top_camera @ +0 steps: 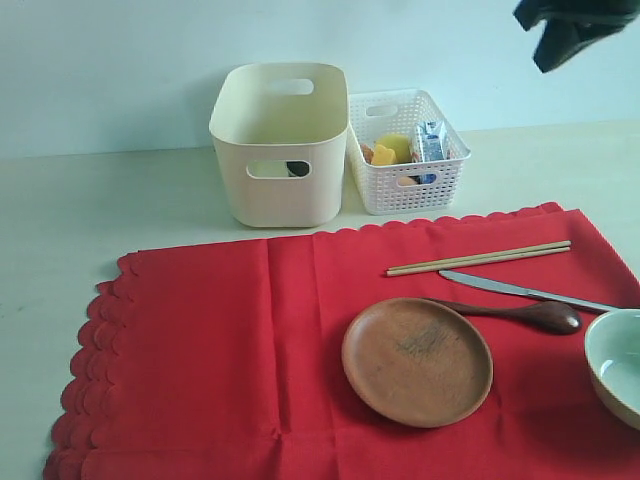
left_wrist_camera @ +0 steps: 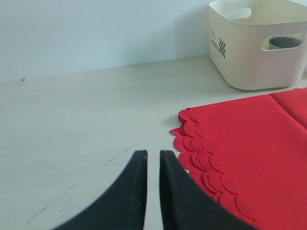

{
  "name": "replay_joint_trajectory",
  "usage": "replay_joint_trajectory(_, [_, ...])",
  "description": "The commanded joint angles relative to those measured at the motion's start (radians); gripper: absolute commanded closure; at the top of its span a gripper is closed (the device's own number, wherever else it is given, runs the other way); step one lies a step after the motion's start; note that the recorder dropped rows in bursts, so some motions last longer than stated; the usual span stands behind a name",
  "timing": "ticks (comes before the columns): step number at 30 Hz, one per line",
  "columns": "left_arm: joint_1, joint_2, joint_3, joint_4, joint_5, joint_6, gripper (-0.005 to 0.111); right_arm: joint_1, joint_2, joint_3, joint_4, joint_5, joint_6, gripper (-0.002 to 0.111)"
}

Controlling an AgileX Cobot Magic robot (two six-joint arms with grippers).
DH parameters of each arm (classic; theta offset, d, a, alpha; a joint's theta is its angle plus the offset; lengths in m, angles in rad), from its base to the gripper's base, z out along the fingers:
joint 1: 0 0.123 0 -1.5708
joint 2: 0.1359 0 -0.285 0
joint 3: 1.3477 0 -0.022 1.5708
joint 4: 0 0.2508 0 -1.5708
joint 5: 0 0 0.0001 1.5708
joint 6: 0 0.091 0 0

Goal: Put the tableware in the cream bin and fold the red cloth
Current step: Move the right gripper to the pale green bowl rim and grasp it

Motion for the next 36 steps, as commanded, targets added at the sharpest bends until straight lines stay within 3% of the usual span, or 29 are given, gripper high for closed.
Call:
replay_joint_trajectory(1, [-0.005, -0.006, -0.001, 0.006, -0.005, 0.003, 0.095, -0.055, -0.133, 0.205, -0.008, -0.052, -0.025, 0.108])
replay_joint_trajectory(13, [-0.005, -0.006, -0.001, 0.006, -0.005, 0.003, 0.095, -0.175, -0.255, 0.605, -0.086, -0.107, -0.024, 0.108])
replay_joint_trajectory(18, [-0.005, -0.006, -0.001, 0.006, -0.005, 0.003, 0.095, -0.187, -0.237, 0.705, -0.126, -0.198, -0.035, 0.093])
replay_joint_trajectory(24, [-0.005, -0.006, -0.001, 0.006, -0.005, 0.003, 0.095, -0.187, -0.164, 0.762, -0.206, -0.259, -0.035, 0.074])
replay_joint_trajectory(36, [-0.005, -0.006, -0.001, 0.006, -0.005, 0.003, 0.095, -0.187, -0.012, 0.762, -0.293, -0.310, -0.016, 0.071])
